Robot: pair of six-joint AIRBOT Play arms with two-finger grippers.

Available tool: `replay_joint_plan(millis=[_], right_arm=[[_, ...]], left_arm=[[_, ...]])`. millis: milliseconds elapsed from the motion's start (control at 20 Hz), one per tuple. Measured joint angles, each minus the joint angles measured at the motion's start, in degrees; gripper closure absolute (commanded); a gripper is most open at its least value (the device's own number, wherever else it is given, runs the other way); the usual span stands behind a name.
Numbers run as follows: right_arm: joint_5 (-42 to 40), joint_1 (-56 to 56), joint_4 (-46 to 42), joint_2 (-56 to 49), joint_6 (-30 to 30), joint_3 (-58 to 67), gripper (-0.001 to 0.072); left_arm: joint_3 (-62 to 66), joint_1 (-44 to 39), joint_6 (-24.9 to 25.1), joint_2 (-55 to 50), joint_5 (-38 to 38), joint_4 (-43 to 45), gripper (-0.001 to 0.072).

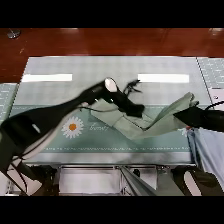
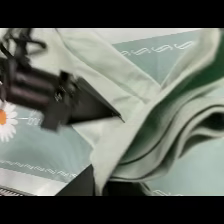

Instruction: Fold the shirts.

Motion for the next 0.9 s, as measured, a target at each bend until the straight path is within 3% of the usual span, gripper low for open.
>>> replay_joint_plan(millis=[250, 500, 750, 900], right_arm=[[-4.83, 7.74, 5.86, -9.14, -2.08, 3.80, 0.0681], [-12.61, 23.58, 7.56, -31.47, -2.89, 20.31, 0.0681], [-15.02, 33.83, 7.78, -58.31, -1.64, 45.11, 0.0682], [-14.67, 37.48, 7.78, -71.60, 0.46, 57.72, 0.0681]], left_arm=[[-0.31, 17.97, -1.33, 12.33, -5.33, 9.51, 0.0687], [-12.79, 34.05, -0.85, 34.49, -5.22, 18.05, 0.0685], [-34.67, 40.89, 0.04, 57.57, -1.07, 16.41, 0.0685], [-45.59, 41.94, 0.13, 65.75, 0.52, 12.66, 0.0685]])
